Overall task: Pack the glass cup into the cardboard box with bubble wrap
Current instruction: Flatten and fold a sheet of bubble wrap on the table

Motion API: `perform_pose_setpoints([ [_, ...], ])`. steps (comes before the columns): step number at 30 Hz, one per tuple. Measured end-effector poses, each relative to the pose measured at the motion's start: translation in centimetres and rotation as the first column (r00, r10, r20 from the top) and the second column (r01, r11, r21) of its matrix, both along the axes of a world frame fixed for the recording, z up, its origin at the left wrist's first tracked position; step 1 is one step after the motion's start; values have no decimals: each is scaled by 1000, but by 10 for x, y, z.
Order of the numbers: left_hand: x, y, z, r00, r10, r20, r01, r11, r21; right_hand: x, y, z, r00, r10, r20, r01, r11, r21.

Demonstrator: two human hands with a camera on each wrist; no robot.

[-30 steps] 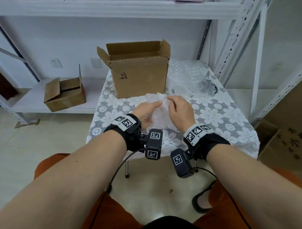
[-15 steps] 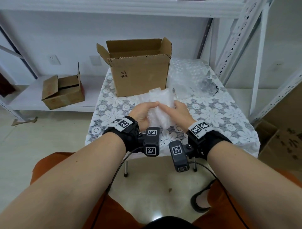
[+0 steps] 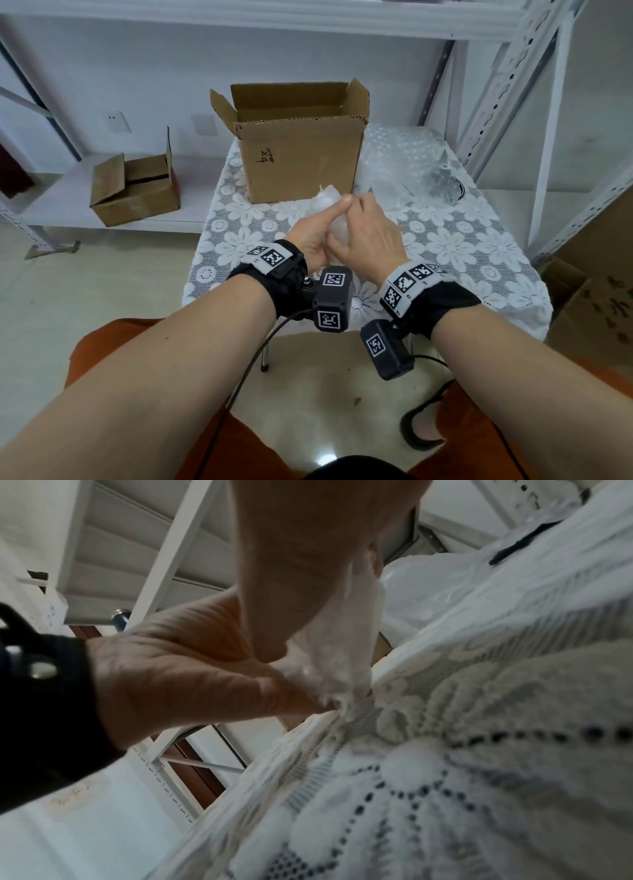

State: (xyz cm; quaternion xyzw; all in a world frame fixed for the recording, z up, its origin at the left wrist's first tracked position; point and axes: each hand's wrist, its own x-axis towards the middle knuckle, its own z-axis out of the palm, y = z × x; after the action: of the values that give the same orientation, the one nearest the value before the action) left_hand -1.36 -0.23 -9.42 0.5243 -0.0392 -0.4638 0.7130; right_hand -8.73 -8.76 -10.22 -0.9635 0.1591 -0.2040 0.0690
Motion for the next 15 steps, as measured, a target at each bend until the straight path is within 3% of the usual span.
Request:
perform_pose_setpoints([
  [3,8,4,0,992,89,-94,-95,993,-66,0,0,-1,986,129,103,-141,984,112],
  [5,12,7,1,982,118,-148,-132,988,-86,3,-1,1,972,81,221,-153,930,333],
  [6,14,9,3,977,138,-161,-156,983,-101,7,-4,1,967,13,255,-139,864,485],
  [7,15,9,5,973,149,-174,-174,976,-135,10,-6,4,968,-53,246,-124,753,647],
  [9,14,11,12,966,180,-188,-219,952,-215,13,-7,11,980,-108,169,-113,397,911],
  [11,16,10,17,958,220,-182,-262,929,-260,12,-12,15,985,-60,161,-162,-7,987],
  [12,16,11,18,960,225,-165,-263,930,-259,10,-12,18,984,-38,175,-179,-142,973],
  [13,17,11,19,963,221,-152,-255,931,-262,9,-10,22,982,-27,188,-190,-209,959],
  [15,20,13,21,966,225,-131,-252,933,-255,8,-7,25,976,-34,217,-219,-249,943],
])
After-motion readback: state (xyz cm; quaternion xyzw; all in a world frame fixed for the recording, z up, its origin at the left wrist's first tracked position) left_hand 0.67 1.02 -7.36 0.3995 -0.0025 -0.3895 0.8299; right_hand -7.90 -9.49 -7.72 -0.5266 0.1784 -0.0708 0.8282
